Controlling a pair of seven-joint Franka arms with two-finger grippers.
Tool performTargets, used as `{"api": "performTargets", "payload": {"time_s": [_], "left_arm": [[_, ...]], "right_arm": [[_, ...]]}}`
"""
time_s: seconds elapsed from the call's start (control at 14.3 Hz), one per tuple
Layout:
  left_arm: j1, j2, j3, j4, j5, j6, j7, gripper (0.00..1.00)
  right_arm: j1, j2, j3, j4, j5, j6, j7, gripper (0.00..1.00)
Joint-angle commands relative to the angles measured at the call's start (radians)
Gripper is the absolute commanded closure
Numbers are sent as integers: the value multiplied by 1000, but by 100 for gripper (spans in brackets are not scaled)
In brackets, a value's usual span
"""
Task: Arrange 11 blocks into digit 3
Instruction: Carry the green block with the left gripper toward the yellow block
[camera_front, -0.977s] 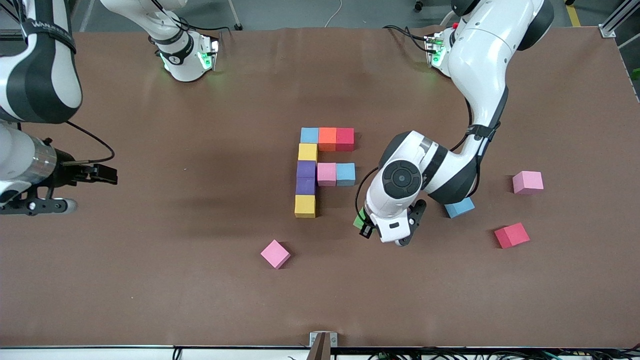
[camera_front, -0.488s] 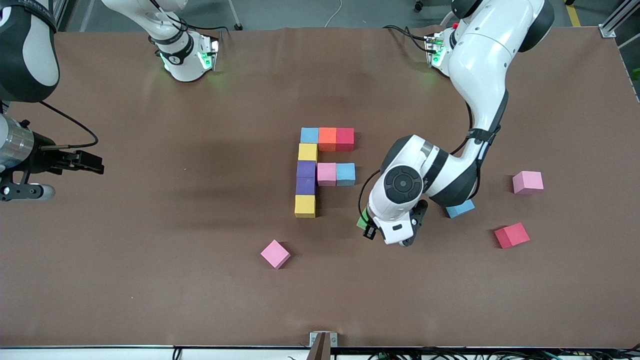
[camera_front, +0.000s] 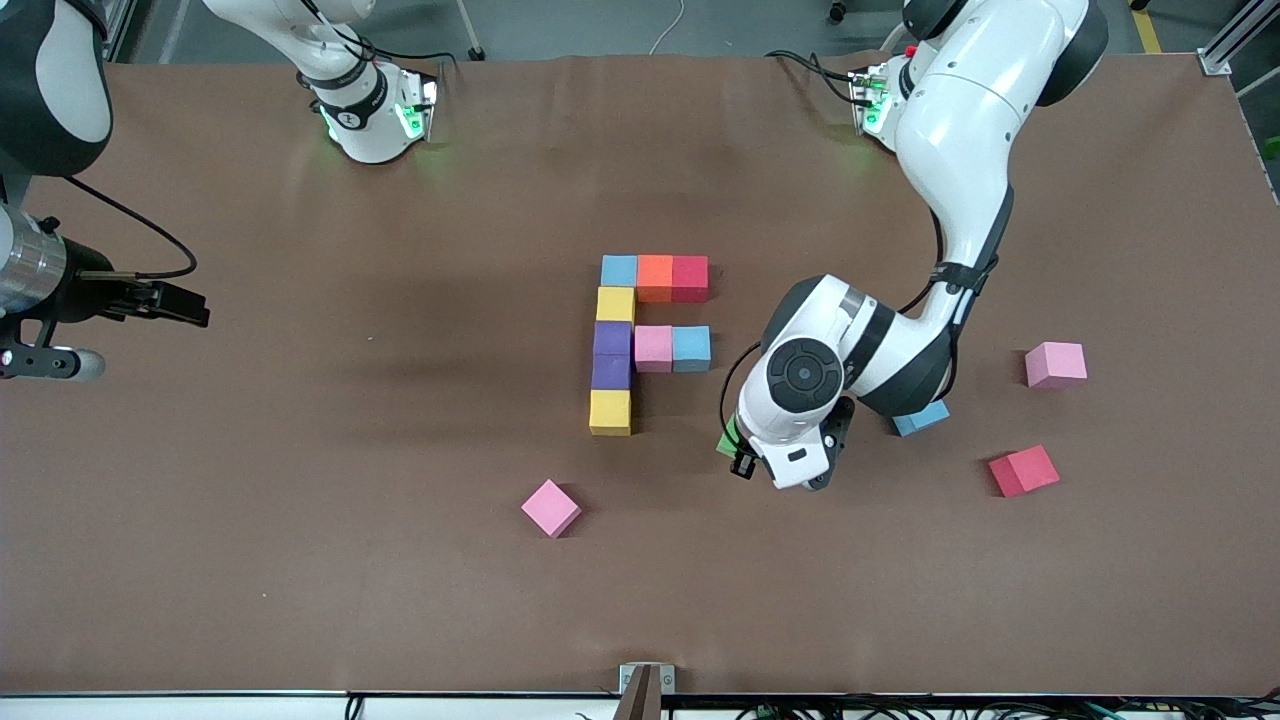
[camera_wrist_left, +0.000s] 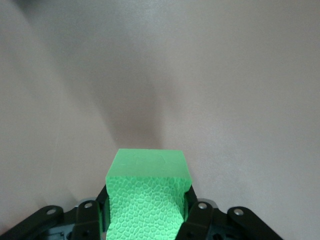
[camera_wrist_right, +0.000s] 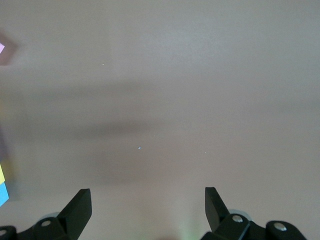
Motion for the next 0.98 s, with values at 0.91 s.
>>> {"api": "performTargets", "payload": {"time_s": [0.91], "left_arm": [[-5, -79, -7, -230, 18, 215, -339, 91]], "right_arm": [[-23, 17, 4, 59, -15, 78, -70, 0]]}}
